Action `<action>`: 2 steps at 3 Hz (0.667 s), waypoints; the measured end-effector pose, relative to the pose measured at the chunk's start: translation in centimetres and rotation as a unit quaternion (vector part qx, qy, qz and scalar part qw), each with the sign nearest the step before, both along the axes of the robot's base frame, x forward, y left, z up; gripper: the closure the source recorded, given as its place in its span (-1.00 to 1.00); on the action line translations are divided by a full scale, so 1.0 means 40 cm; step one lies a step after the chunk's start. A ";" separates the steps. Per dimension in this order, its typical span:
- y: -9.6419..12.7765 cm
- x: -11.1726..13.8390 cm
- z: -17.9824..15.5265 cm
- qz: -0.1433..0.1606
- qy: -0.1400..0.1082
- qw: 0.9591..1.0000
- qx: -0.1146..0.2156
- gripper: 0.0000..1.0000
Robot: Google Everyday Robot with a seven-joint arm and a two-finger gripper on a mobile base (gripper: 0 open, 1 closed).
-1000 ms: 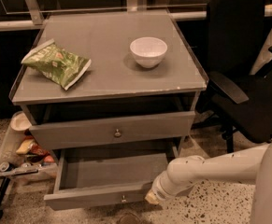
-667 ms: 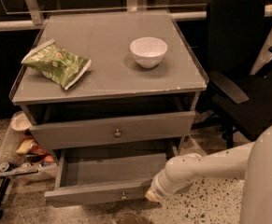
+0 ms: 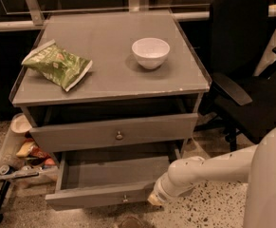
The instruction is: Close middle drawer
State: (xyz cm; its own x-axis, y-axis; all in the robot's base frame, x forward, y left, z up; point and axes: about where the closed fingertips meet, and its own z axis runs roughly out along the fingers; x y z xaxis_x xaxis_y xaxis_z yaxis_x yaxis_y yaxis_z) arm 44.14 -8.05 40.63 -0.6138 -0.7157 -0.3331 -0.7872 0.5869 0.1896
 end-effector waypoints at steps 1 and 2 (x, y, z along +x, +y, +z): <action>0.000 0.000 0.000 0.000 0.000 1.000 0.000 -0.28; 0.000 0.000 0.000 0.000 0.000 1.000 0.000 -0.76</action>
Offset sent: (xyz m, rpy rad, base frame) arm 0.0000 0.0000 0.0000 0.0000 0.0000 0.0000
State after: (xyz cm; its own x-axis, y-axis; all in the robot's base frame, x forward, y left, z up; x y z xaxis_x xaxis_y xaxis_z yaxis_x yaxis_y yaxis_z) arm 44.14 -8.04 40.63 -0.6138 -0.7158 -0.3330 -0.7872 0.5868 0.1897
